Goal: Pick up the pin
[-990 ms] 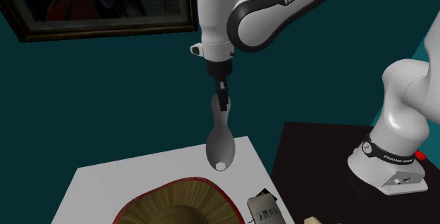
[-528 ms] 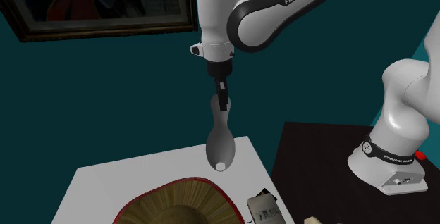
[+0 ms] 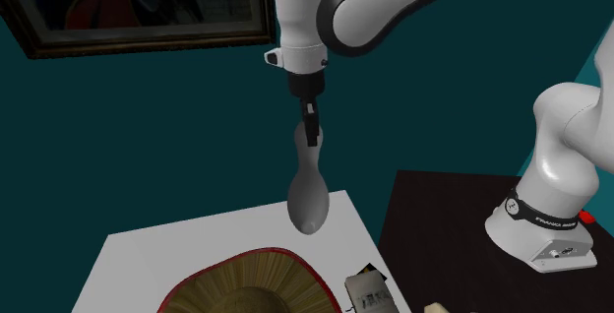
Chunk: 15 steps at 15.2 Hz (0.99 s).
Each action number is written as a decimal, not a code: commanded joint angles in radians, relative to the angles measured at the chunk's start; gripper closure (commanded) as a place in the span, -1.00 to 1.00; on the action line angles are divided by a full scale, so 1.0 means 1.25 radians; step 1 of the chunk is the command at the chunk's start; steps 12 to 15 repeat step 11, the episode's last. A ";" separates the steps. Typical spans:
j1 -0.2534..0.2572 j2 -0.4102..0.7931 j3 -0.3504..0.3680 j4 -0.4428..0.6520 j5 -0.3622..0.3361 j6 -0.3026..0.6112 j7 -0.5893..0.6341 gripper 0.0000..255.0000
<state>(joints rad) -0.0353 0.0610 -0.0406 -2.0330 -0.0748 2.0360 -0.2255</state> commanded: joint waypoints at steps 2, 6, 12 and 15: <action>0.000 -0.011 0.000 0.020 0.001 -0.029 -0.002 1.00; 0.000 -0.024 0.000 0.048 0.001 -0.070 -0.005 1.00; 0.001 -0.032 0.000 0.073 0.002 -0.103 -0.007 1.00; 0.001 -0.032 0.000 0.073 0.002 -0.103 -0.007 1.00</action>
